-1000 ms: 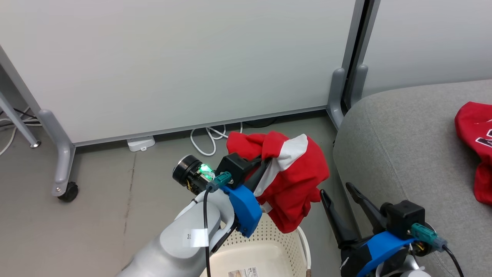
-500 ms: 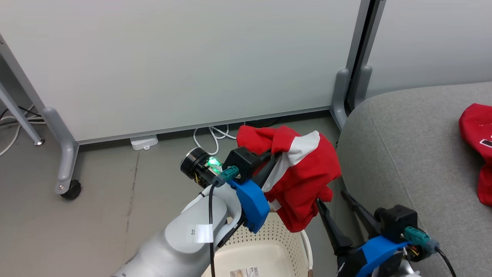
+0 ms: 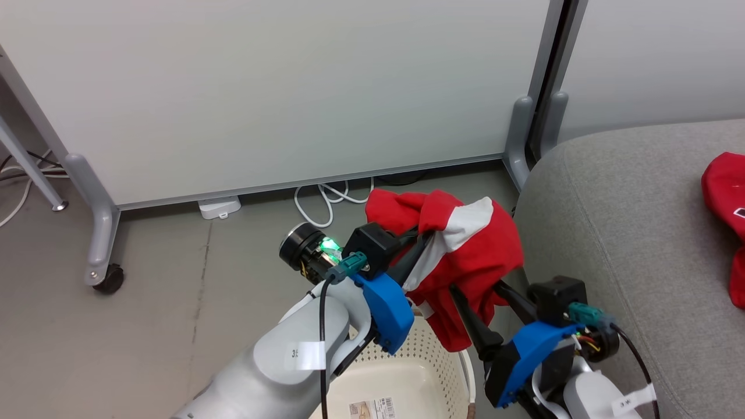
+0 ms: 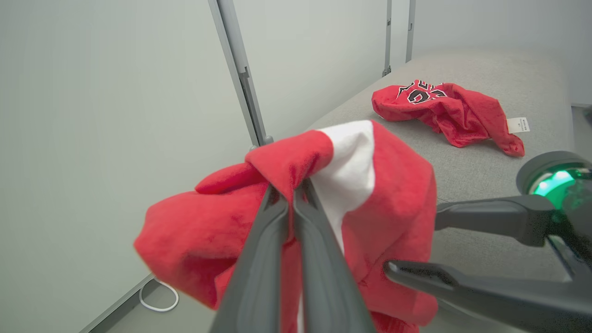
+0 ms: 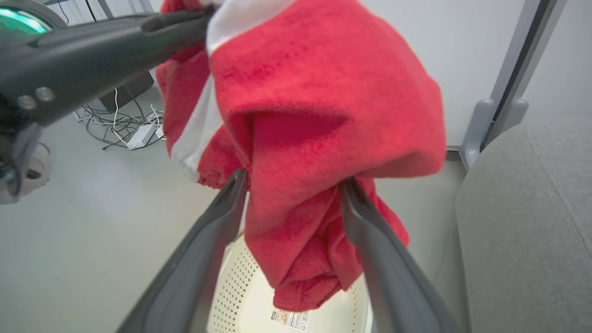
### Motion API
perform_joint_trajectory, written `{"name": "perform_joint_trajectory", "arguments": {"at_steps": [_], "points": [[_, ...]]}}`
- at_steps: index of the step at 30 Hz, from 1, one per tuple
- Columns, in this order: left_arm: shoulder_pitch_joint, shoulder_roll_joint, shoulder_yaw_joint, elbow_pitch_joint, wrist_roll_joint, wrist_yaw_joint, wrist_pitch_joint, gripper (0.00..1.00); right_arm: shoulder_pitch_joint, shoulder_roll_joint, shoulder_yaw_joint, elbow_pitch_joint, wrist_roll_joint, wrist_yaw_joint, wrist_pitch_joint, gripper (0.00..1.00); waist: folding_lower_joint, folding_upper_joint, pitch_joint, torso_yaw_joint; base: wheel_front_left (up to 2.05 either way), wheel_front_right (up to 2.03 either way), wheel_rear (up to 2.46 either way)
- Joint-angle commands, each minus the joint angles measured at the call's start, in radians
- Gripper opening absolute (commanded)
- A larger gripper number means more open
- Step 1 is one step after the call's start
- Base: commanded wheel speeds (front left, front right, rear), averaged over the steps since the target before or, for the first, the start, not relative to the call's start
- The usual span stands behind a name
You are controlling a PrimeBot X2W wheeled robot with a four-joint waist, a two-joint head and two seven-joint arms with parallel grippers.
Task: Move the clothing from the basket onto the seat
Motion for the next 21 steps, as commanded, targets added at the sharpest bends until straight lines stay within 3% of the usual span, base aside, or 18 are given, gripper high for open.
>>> {"name": "perform_joint_trajectory", "arguments": {"at_steps": [1,19,20,21], "points": [[-0.007,-0.001,-0.001,-0.003,-0.005,-0.002,-0.005,0.00,-0.022,-0.003,0.004,0.018,0.003,0.000,-0.006,1.00,-0.0001,-0.0001,0.001,0.003,0.00,0.00,0.00],[-0.009,-0.001,-0.022,-0.016,-0.019,-0.002,-0.005,0.00,-0.272,0.003,0.154,0.294,0.099,0.000,-0.093,1.00,-0.0001,-0.0001,0.006,0.015,0.00,0.00,0.00],[-0.009,-0.001,-0.023,-0.017,-0.021,-0.002,-0.005,0.00,-0.279,0.003,0.163,0.305,0.106,0.000,-0.098,0.90,-0.0001,-0.0001,0.005,0.014,0.00,0.00,0.00],[-0.009,-0.001,-0.023,-0.018,-0.021,-0.002,-0.005,0.00,-0.286,0.003,0.172,0.314,0.112,0.000,-0.100,0.42,-0.0001,-0.0001,0.005,0.014,0.00,0.00,0.00]]}}
